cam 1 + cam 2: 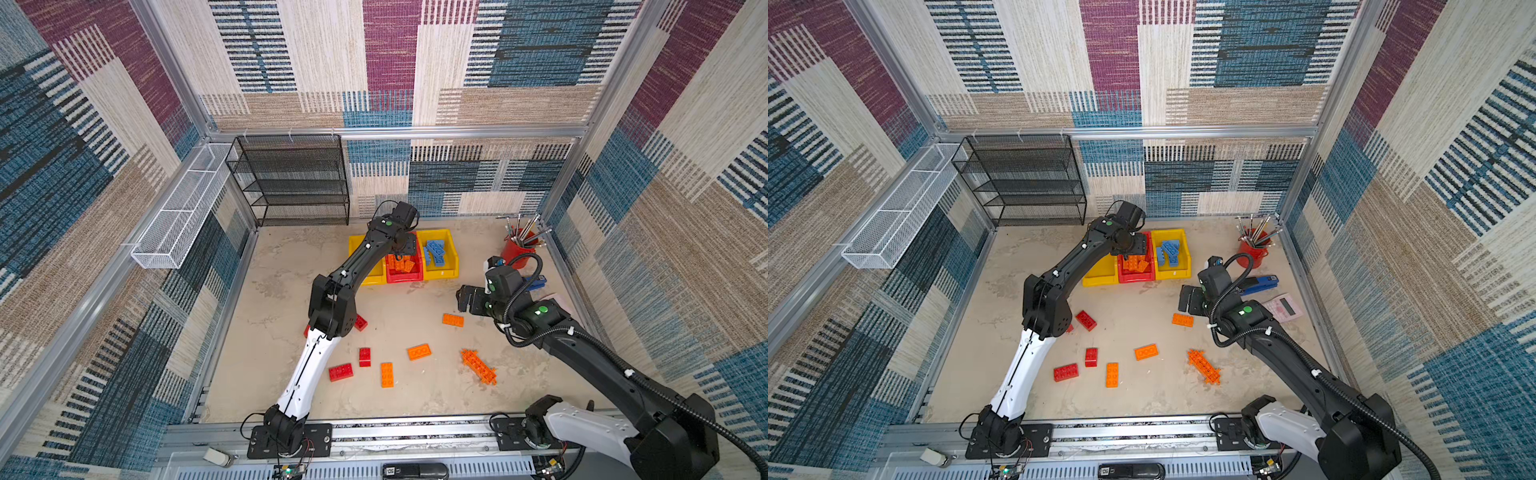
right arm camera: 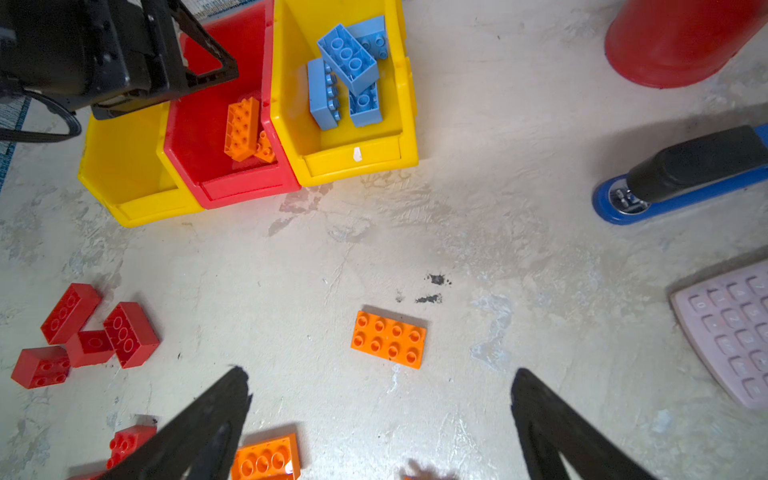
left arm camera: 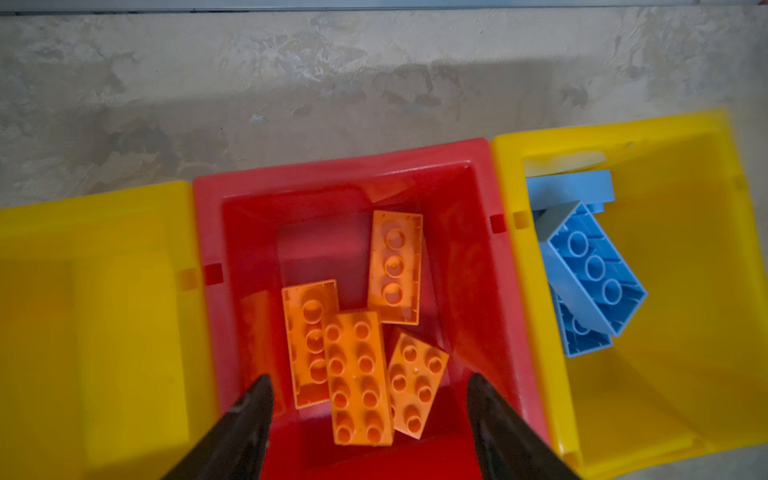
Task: Sort the legos into containers by color
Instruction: 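Carry the orange brick with the left gripper into the red bin and release, then grasp an orange 2x4 brick with the right gripper while the left arm draws back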
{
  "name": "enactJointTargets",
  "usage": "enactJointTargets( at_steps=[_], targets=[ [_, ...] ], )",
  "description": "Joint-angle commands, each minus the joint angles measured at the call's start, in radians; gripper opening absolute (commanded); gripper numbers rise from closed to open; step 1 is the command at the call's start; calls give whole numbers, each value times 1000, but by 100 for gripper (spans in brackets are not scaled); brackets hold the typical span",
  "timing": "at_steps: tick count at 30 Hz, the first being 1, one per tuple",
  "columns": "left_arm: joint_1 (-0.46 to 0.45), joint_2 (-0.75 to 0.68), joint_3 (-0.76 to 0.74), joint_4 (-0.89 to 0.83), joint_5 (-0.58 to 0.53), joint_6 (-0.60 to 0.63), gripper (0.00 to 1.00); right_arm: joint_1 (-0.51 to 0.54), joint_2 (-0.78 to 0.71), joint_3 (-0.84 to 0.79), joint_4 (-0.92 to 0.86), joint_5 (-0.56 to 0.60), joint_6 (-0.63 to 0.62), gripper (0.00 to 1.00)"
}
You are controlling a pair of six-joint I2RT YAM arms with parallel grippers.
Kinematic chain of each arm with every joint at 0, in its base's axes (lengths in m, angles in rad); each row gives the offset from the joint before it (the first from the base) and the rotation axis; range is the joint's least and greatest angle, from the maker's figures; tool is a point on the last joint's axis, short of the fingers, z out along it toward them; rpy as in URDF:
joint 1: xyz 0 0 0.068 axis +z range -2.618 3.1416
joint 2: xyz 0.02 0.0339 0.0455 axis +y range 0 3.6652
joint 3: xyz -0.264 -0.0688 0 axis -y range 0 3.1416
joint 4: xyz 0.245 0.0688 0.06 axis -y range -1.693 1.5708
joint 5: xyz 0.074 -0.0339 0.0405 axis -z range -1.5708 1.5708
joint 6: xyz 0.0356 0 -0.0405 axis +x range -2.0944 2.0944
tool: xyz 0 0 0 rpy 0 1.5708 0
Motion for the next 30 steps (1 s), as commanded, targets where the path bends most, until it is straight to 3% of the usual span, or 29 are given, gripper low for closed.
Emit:
enactJointTargets(
  at_steps=[1, 10, 22, 30],
  targets=[
    [-3, -46, -25, 33, 83, -1, 82, -2, 17, -4, 42, -32, -14, 99],
    [-41, -449, -476, 301, 92, 38, 100, -4, 110, -53, 64, -78, 6, 100],
    [-46, -1074, -1317, 485, -16, -32, 99, -1, 197, -81, 88, -111, 33, 91],
    [-46, -1359, -1597, 479, -91, -68, 99, 2, 304, -60, 88, -109, 61, 94]
  ],
)
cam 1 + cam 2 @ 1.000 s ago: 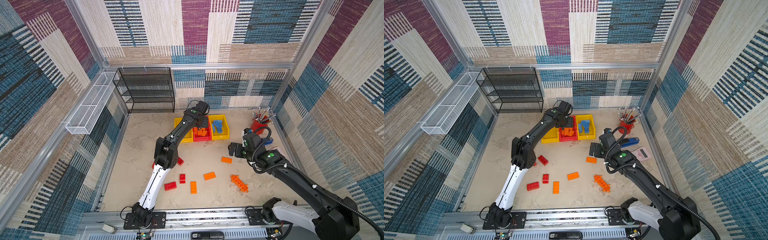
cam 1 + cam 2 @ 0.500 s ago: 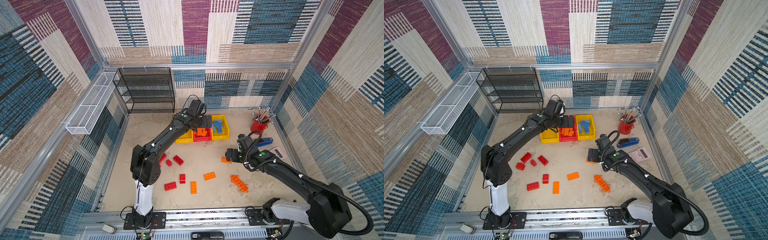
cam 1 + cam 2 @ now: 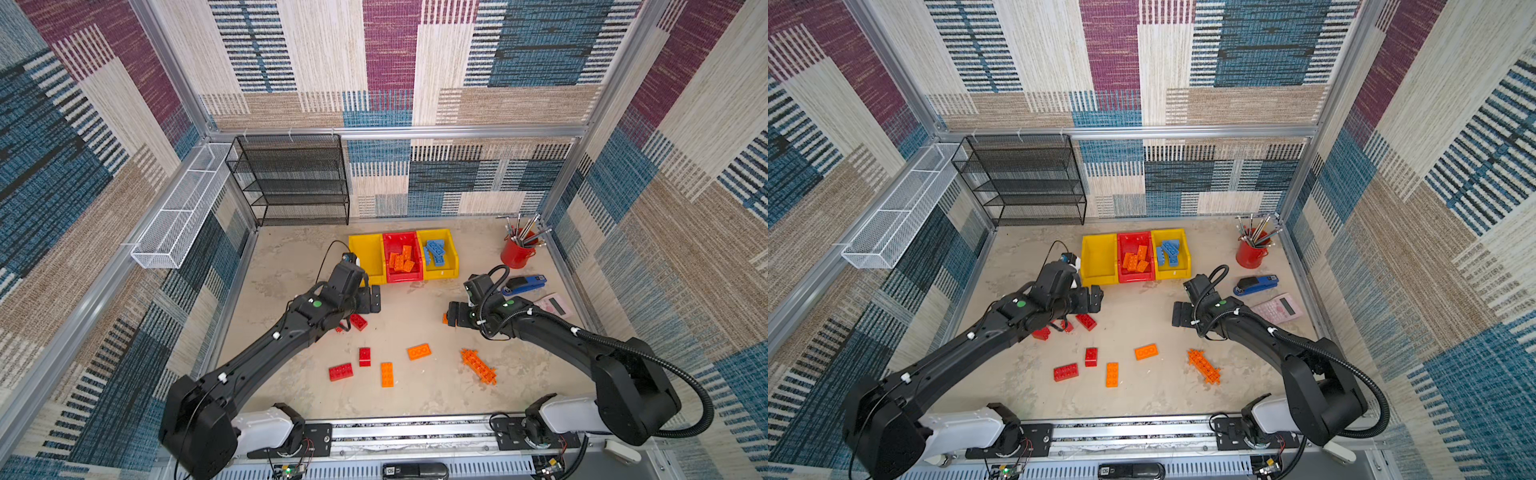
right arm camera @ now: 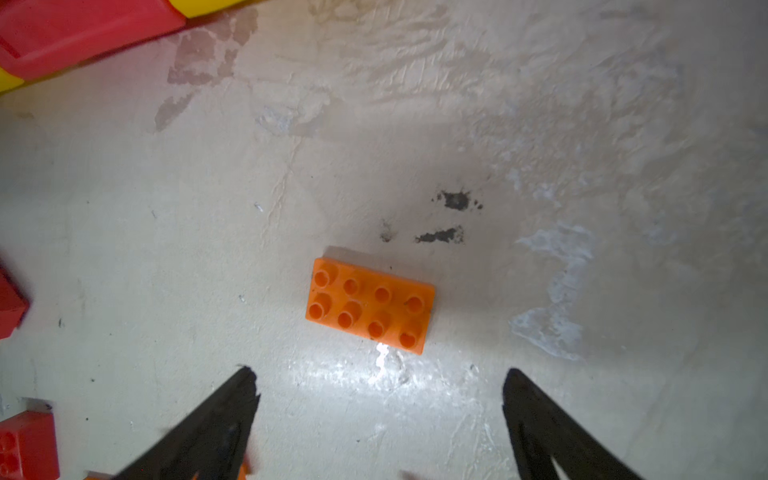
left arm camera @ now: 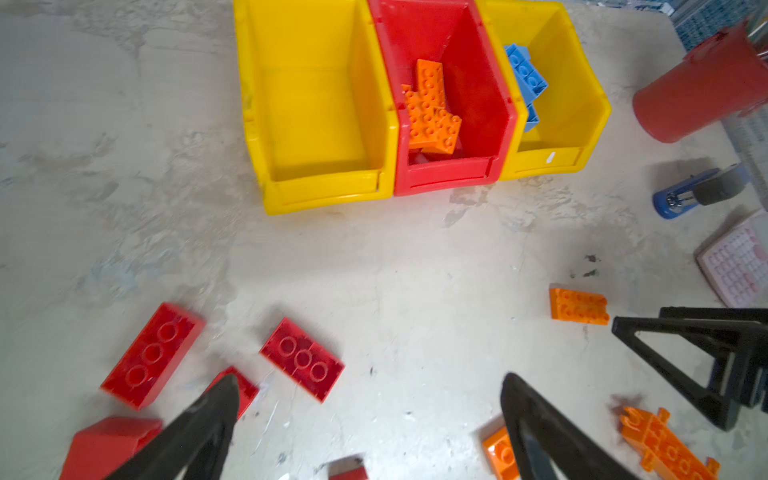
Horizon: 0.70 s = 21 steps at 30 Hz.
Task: Sort the legos into containers by color
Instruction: 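Grasp an orange 2x4 brick with the right gripper while the left arm draws back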
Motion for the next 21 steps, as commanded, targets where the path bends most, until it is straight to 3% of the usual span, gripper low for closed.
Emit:
enactJointTargets(
  at_steps=[1, 10, 21],
  targets=[
    [0, -66, -65, 50, -24, -42, 99, 2, 36, 13, 20, -7, 33, 94],
    [1, -110, -141, 64, 3, -48, 99, 49, 166, 84, 13, 11, 74, 91],
    [1, -144, -187, 87, 23, -57, 99, 70, 310, 174, -65, 72, 86, 80]
  ],
)
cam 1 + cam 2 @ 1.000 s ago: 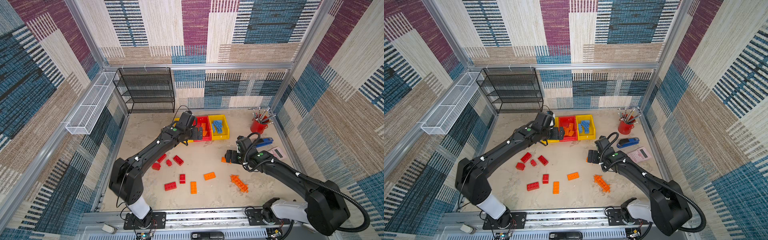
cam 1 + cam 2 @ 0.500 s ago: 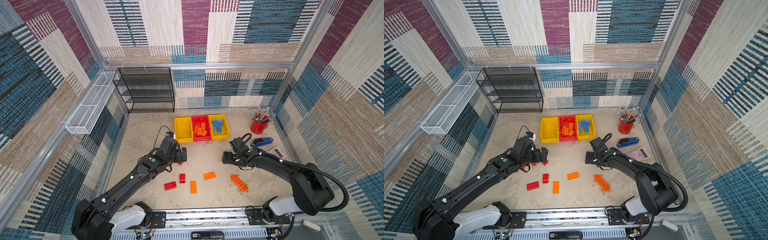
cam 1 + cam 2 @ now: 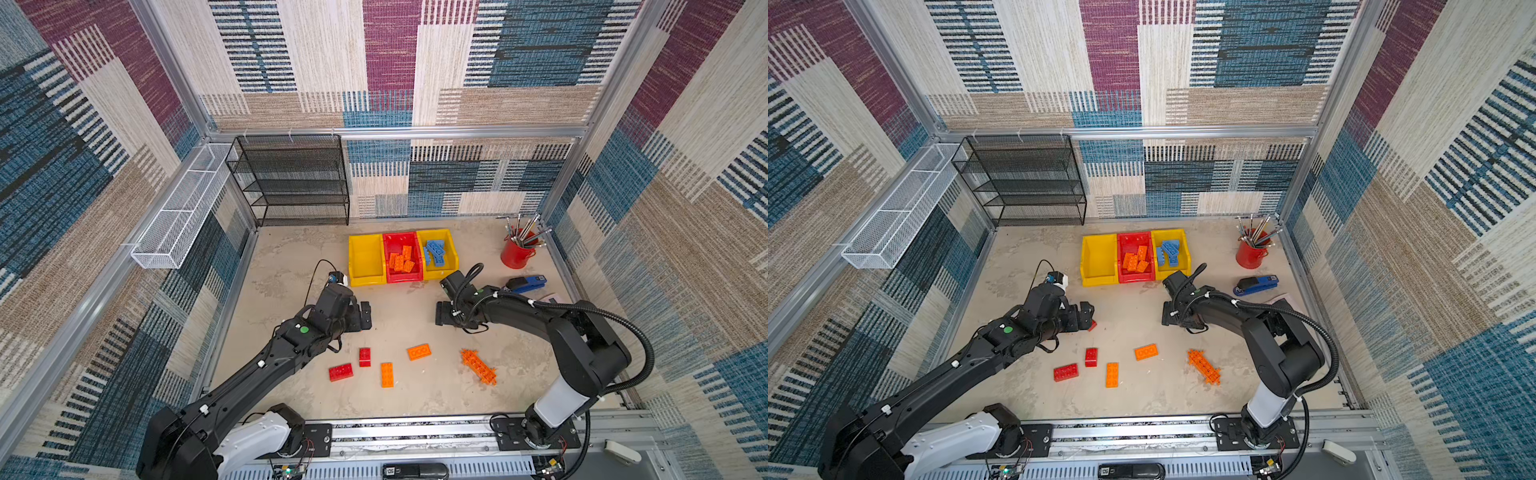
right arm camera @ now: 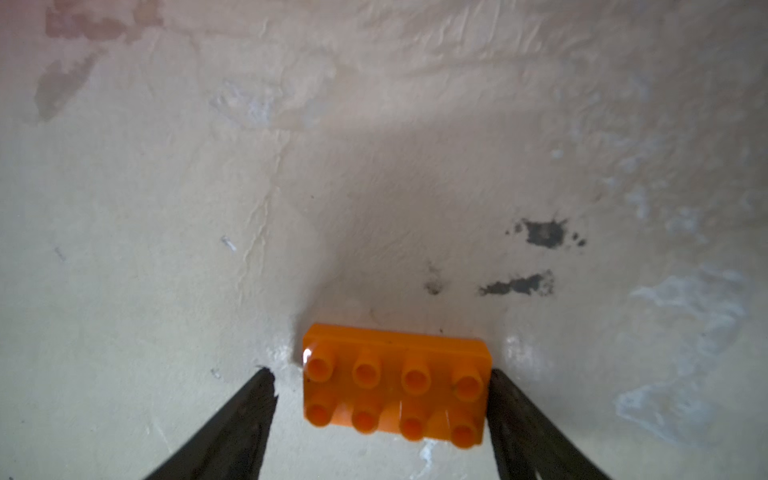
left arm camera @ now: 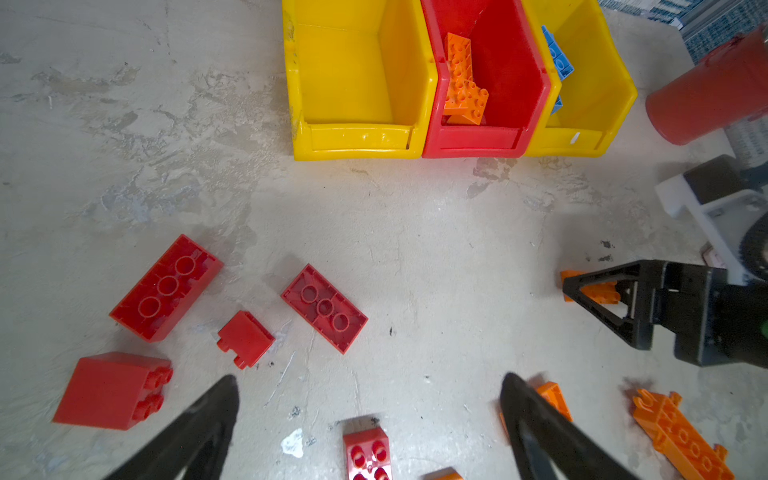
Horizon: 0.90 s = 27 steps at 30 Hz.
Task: Sort the legos into containers by color
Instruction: 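Grasp an orange 2x4 brick with the right gripper while the left arm draws back, then carry the orange brick with the right gripper into the red bin and release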
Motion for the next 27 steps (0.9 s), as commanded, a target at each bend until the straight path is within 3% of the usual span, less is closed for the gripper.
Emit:
enactJointTargets(
  at_steps=[1, 3, 6, 8, 11, 18, 27],
  targets=[
    [0, -7, -6, 25, 18, 6, 99, 5, 28, 3, -39, 19, 21, 80],
    [0, -6, -11, 30, 21, 6, 99, 5, 37, 5, -37, 23, 23, 78],
    [1, -5, -11, 28, 25, 7, 99, 8, 54, 24, -54, 32, 22, 67],
    [1, -7, -9, 23, 26, 6, 99, 11, 59, 35, -69, 34, 22, 66],
    [1, -16, -10, 21, 28, 5, 99, 17, 47, 38, -74, 32, 18, 55],
    [0, -26, -8, 17, 34, -2, 99, 40, 15, 144, -93, 23, -13, 54],
    [0, -6, -7, 3, 46, -12, 99, 43, 146, 517, -50, -19, -163, 55]
  ],
)
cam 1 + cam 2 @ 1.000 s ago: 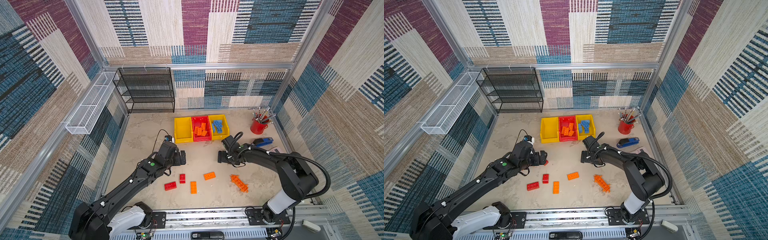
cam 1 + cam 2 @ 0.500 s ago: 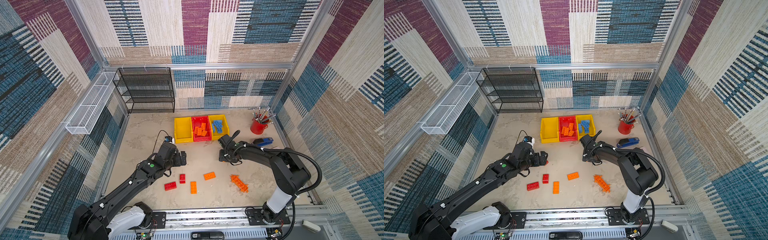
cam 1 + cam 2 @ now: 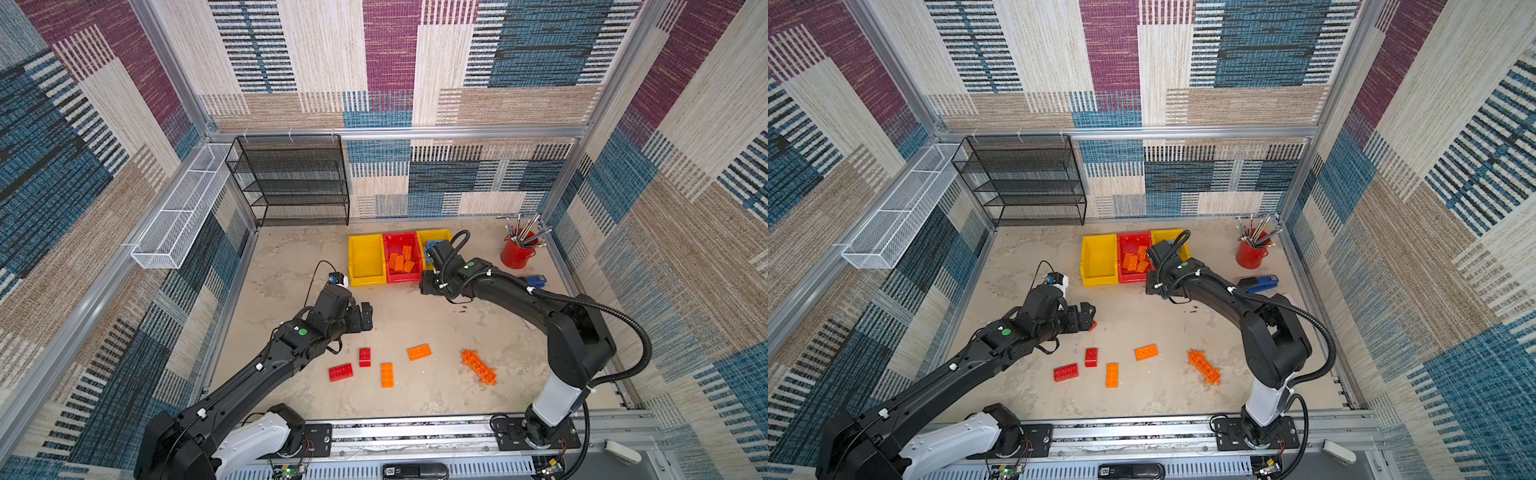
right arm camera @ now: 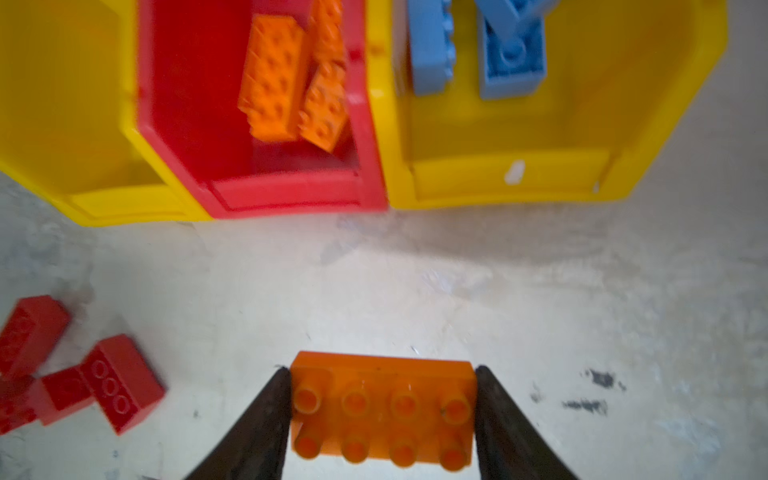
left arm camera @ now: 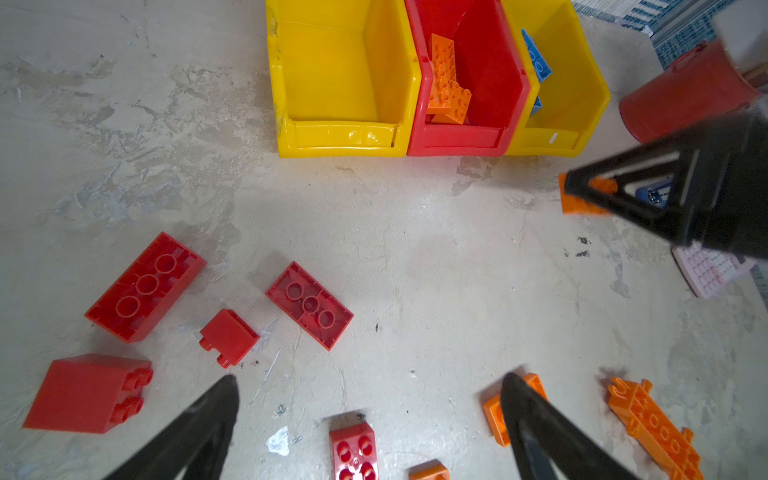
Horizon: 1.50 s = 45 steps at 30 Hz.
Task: Sort the legos into containers by color
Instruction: 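Carry the orange brick with the right gripper into the red bin and release, then move the right gripper back and grasp an orange brick near the robot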
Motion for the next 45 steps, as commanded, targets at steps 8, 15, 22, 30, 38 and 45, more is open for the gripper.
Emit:
enactJointTargets(
  at_steps=[8, 15, 22, 30, 38, 45],
  targets=[
    [2, 20, 18, -39, -27, 8, 99, -2, 395, 585, -99, 17, -206, 57],
    [3, 10, 44, -93, -86, 16, 99, -21, 684, 1003, -250, 18, -256, 58],
    [4, -12, 65, -143, -108, 29, 99, -35, 761, 1116, -266, 16, -266, 67],
    [5, -54, 55, -173, -123, -13, 99, -29, 642, 1045, -269, 11, -292, 84],
    [2, -155, -5, -210, -15, -71, 99, 56, 201, 415, -107, 23, -209, 83],
    [-24, -356, -127, -282, 52, -156, 99, 177, -142, -134, 8, -12, -24, 79]
  ],
)
